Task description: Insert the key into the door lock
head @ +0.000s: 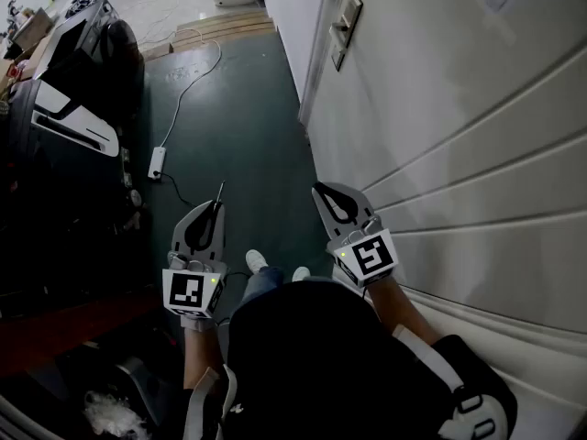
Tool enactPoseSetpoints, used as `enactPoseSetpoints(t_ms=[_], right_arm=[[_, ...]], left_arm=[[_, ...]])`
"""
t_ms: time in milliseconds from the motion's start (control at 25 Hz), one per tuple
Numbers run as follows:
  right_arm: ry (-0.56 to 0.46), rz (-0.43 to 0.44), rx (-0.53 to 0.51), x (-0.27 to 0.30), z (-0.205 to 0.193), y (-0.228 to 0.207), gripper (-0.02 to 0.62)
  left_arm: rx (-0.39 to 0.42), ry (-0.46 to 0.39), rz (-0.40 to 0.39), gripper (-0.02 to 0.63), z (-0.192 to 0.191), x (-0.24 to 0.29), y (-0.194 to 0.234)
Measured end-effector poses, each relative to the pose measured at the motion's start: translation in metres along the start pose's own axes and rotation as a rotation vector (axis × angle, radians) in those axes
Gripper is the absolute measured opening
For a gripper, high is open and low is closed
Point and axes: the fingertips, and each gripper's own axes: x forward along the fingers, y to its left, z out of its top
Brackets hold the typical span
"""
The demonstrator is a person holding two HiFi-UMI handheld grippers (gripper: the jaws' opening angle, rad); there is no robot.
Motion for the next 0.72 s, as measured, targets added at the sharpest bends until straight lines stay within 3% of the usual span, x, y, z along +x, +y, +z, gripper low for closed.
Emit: enactPoseSetpoints(t_ms=[280, 720], right_arm=[[0.005, -0.021, -0.02, 0.032, 0.01, 0.002, 0.028], [0.019, -0.086, -0.084, 0.114, 0.026, 0.021, 0.028]], left_arm=[[0.042, -0.036, -0.022, 0.028, 0.001, 0.011, 0.027], [0.001, -0.058, -0.064, 0.028, -0.013, 0.021, 0.114]])
